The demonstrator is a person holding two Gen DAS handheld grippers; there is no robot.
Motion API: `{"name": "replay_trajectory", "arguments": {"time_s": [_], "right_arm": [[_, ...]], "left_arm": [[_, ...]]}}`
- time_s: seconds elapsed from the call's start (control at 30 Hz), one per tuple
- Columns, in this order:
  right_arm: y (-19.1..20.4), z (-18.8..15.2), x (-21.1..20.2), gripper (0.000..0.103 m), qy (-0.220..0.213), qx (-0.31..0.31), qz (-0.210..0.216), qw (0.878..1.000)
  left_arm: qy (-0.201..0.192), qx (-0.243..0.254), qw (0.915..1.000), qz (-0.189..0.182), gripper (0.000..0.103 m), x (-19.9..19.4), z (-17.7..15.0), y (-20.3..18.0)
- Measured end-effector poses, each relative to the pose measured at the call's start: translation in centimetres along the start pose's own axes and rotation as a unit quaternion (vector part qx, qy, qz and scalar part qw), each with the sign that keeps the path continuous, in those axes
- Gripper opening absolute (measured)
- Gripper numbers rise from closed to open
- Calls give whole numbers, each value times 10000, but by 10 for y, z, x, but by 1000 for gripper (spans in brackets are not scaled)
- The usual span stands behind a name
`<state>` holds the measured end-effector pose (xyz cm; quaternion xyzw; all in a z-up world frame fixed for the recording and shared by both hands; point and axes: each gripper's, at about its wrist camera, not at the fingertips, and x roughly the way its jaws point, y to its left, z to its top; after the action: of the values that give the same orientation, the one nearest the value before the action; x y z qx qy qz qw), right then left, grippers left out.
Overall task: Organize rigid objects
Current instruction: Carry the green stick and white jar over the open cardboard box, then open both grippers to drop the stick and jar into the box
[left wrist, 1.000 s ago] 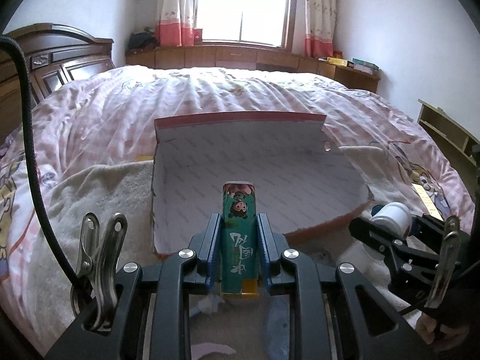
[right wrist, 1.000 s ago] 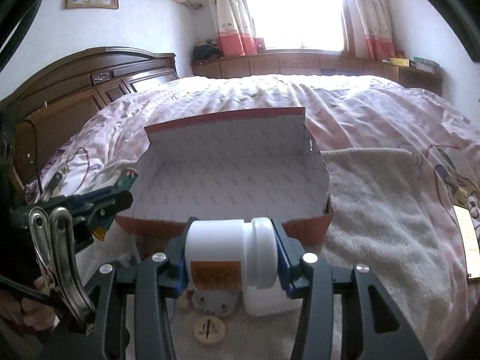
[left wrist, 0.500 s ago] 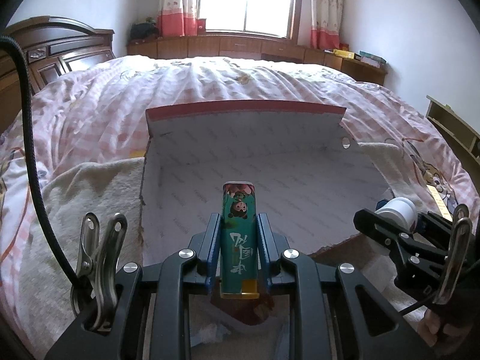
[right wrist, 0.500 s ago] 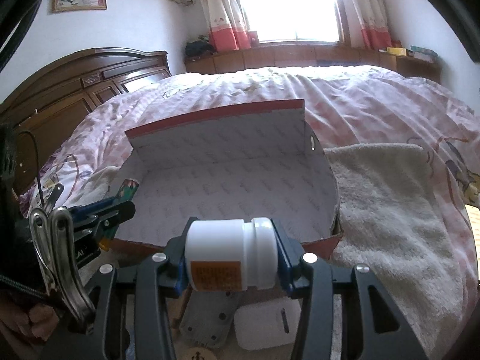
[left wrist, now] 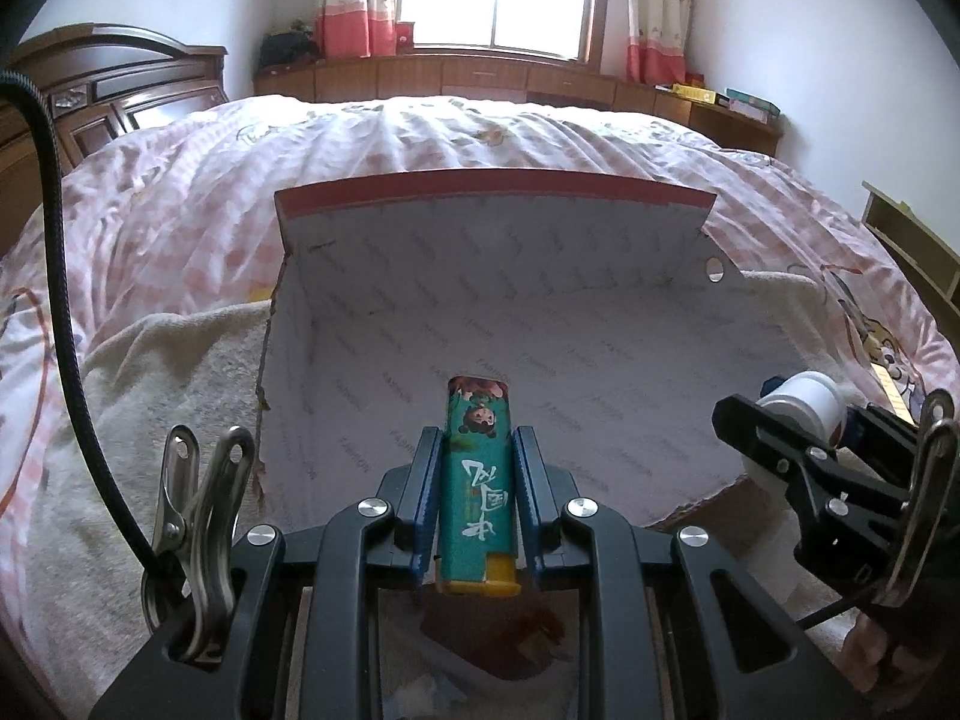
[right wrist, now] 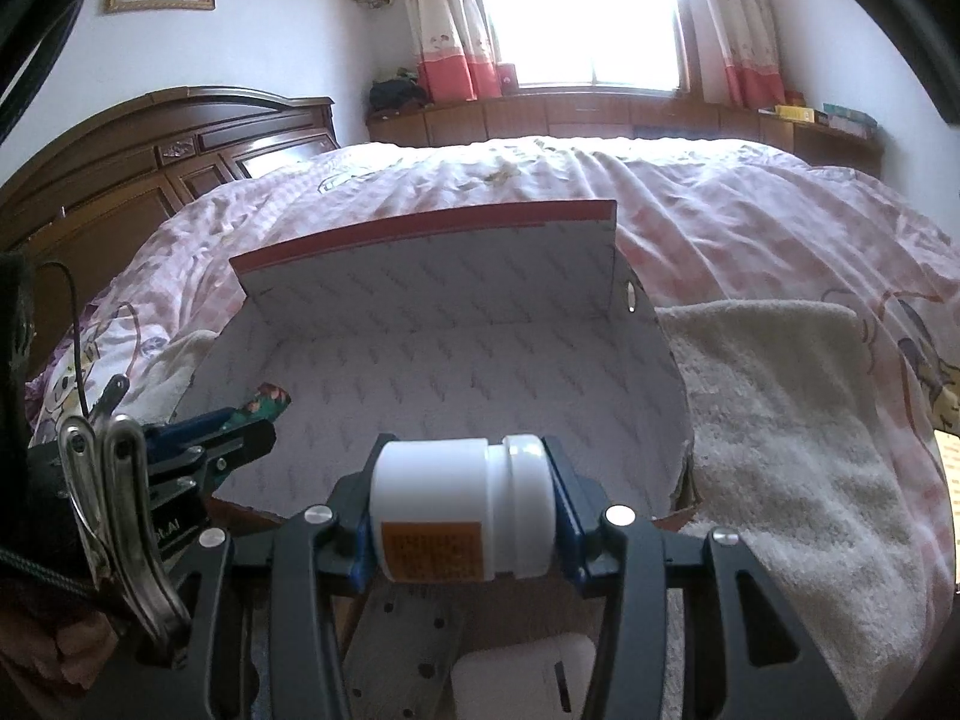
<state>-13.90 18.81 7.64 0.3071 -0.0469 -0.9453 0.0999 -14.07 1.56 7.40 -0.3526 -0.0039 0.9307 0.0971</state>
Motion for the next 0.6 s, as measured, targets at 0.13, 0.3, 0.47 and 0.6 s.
{"name": "replay_trajectory", "arguments": {"time_s": [0.13, 0.3, 0.47, 0.6], "right_arm": [[0, 1, 0, 49, -7, 18, -9, 10000], [1, 2, -1, 49, -3, 39, -19, 10000], [4, 2, -3, 62, -63, -7, -172, 9998], [6, 2, -8, 68, -205, -107, -112, 9997]], "left_arm": [[28, -11, 10000, 38, 24, 2, 0, 1], [134, -66, 9998, 129, 24, 5, 0, 3], [170, -87, 9995, 247, 24, 5, -1, 3], [153, -48, 9995, 288, 26, 3, 0, 3]]}}
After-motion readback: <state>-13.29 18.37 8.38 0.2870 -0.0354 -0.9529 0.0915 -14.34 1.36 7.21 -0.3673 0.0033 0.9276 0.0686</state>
